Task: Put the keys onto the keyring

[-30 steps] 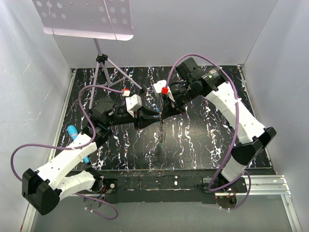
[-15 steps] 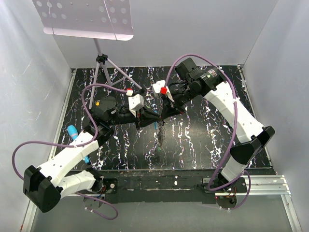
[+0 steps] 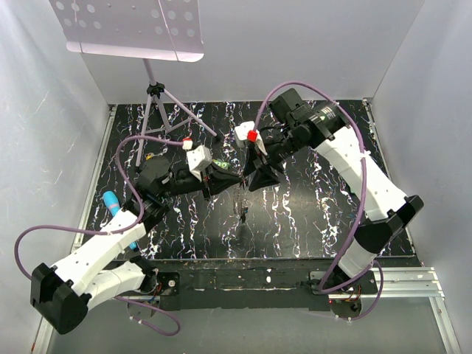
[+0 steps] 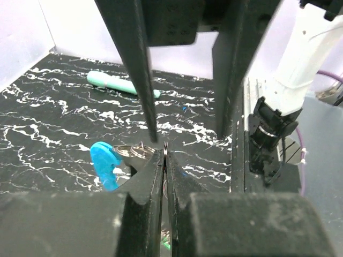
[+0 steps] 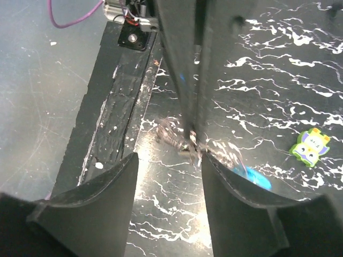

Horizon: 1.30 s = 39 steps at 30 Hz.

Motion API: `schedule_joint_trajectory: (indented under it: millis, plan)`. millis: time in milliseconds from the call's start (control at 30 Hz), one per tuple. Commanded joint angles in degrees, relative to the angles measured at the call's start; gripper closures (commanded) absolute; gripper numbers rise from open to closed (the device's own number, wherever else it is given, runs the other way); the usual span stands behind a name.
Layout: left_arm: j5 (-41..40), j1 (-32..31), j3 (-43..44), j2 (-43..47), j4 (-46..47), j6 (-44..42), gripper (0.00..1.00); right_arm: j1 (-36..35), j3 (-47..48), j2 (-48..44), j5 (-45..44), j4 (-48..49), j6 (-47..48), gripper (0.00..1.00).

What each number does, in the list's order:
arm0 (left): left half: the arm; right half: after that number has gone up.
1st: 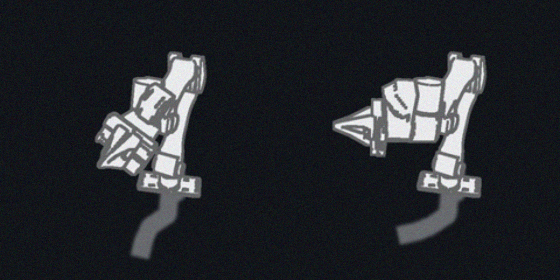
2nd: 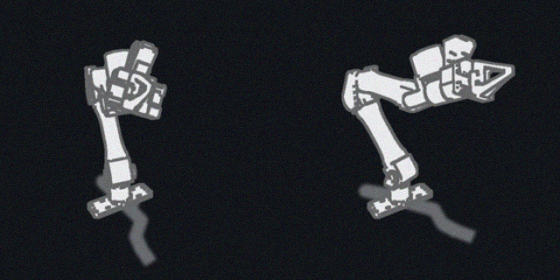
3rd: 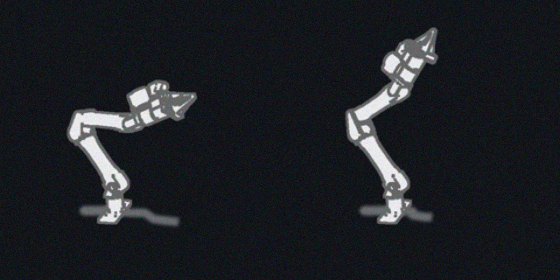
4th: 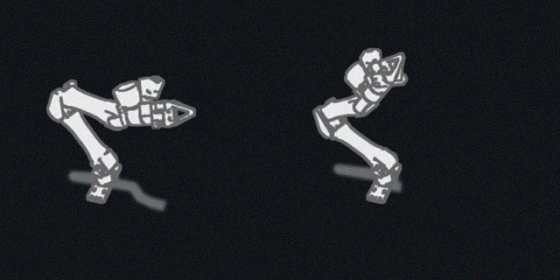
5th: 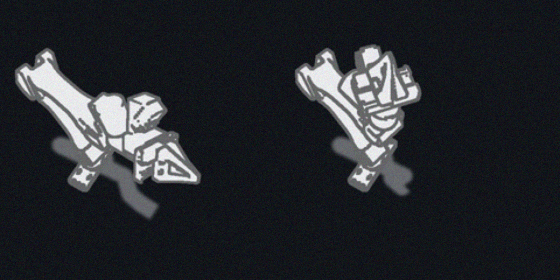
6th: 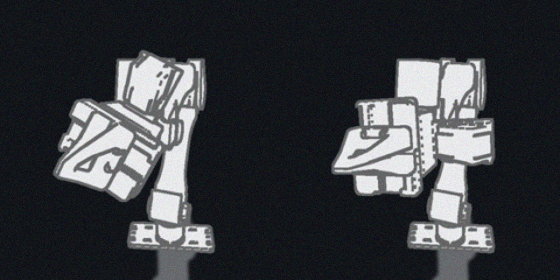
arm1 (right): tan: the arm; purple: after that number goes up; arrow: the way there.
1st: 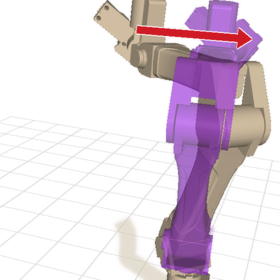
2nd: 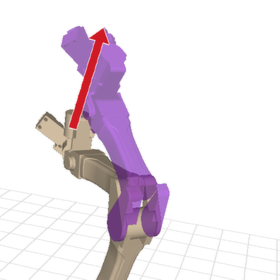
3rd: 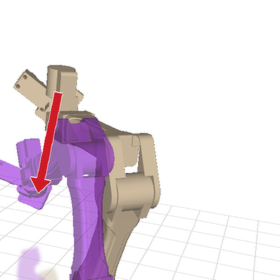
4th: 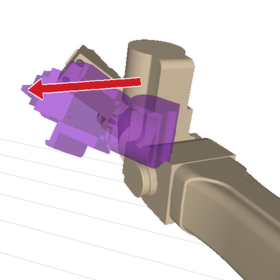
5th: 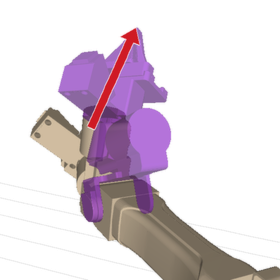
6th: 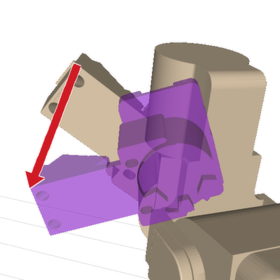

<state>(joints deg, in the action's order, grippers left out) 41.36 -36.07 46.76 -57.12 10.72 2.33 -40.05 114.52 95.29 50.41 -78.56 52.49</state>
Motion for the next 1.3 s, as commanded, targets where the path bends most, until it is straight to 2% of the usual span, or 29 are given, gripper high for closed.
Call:
schedule_joint_trajectory:
  millis: [0, 233, 367, 467, 567, 700, 867, 967, 1100, 1267]
  plan:
    - [-2.7, -0.4, -5.6, 6.3, 14.7, 12.2, 1.00, 2.7, 0.2, -5.8, 1.7, -3.4, -3.2, 0.40]
    - [-7.2, -0.5, -8.9, 7.0, 25.7, 22.2, 1.00, 12.4, -9.7, -15.5, 6.8, 8.4, -13.8, 0.38]
    - [-8.2, -0.5, -7.6, 6.8, 24.4, 23.8, 1.00, 18.2, -22.2, -24.6, 12.2, 22.2, -21.4, 0.37]
    - [-8.7, -0.5, -6.3, 6.6, 22.3, 23.8, 1.00, 21.0, -32.0, -31.8, 14.1, 34.0, -26.4, 0.29]
    - [-8.8, -0.5, -5.2, 6.2, 20.1, 24.0, 1.00, 21.4, -37.3, -35.0, 13.7, 38.6, -28.8, 0.23]
    - [-8.1, -0.4, -3.5, 5.2, 18.1, 23.7, 1.00, 21.4, -36.7, -33.4, 14.3, 36.7, -30.6, 0.16]
    - [-5.9, -0.5, -2.3, 3.5, 17.6, 23.0, 1.00, 21.4, -31.8, -30.3, 18.2, 32.9, -31.0, 0.17]
    - [-3.1, -0.4, -2.6, 1.8, 20.3, 23.9, 1.00, 21.4, -31.7, -28.8, 20.2, 37.7, -37.1, 0.18]
    - [-0.4, -0.5, -3.0, 0.4, 25.6, 26.1, 1.00, 20.0, -29.6, -24.2, 24.8, 43.4, -44.9, 0.25]
    - [-3.3, -0.4, -5.3, 1.7, 30.1, 28.3, 1.00, 14.3, -19.7, -17.8, 17.0, 33.2, -38.4, 0.29]
